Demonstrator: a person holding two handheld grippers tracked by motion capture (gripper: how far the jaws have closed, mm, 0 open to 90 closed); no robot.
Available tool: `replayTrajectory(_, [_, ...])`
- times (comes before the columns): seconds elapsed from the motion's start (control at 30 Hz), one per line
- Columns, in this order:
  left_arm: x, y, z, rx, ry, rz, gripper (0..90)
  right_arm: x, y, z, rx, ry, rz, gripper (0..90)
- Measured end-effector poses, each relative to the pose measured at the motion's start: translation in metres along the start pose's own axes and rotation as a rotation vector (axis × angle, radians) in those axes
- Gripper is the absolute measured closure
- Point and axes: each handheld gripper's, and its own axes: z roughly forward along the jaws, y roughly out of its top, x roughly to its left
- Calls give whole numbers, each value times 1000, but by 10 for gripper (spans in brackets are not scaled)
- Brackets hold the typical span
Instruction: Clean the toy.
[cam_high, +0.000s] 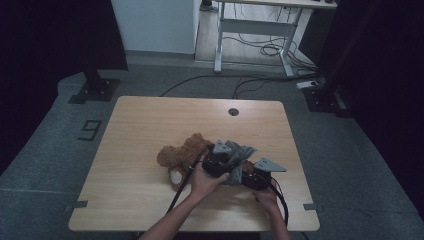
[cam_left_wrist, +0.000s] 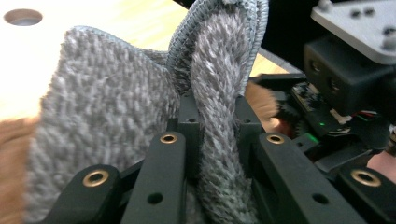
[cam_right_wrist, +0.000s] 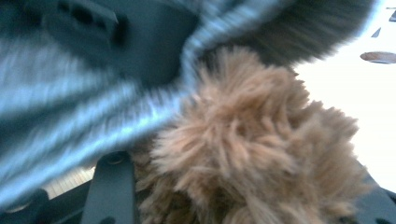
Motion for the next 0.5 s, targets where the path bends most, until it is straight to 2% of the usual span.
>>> replayTrajectory(0.03, [5,0,-5,-5,27,2,781,0,0,0,0,0,0,453])
replayTrajectory(0.07, [14,-2,-15,-3,84,12,781,-1,0,0,-7,1,8,453])
replayTrajectory(0.1, [14,-2,-15,-3,84,12,781,-1,0,0,-7,1,8,453])
replayTrajectory(0.13, [29,-7,-26,-10,115,-8,781,-1,0,0,-6,2,11,453])
replayTrajectory(0.17, [29,-7,-26,-10,115,-8,781,-1,0,0,-6,2,11,453])
replayTrajectory(0.23, [43,-14,-38,-38,94,-65,782,-1,0,1,-9,2,12,454])
replayTrajectory(0.27, [49,-16,-48,-62,123,-65,783,-1,0,1,-9,2,12,454])
replayTrajectory(0.3, [49,-16,-48,-62,123,-65,783,-1,0,1,-9,2,12,454])
replayTrajectory(0.33, [58,-19,-60,-66,173,-61,783,-1,-1,1,-8,3,12,454])
replayTrajectory(0.37, [58,-19,-60,-66,173,-61,783,-1,-1,1,-8,3,12,454])
replayTrajectory(0.4, [64,-22,-64,-59,190,-66,783,-1,-1,0,-9,4,11,454])
replayTrajectory(0.43, [71,-27,-68,-59,183,-83,783,-2,-1,0,-10,6,14,453])
replayTrajectory(0.47, [81,-36,-76,-74,172,-125,783,-2,-1,1,-12,8,14,454])
replayTrajectory(0.5, [81,-36,-76,-74,172,-125,783,-2,-1,1,-12,8,14,454])
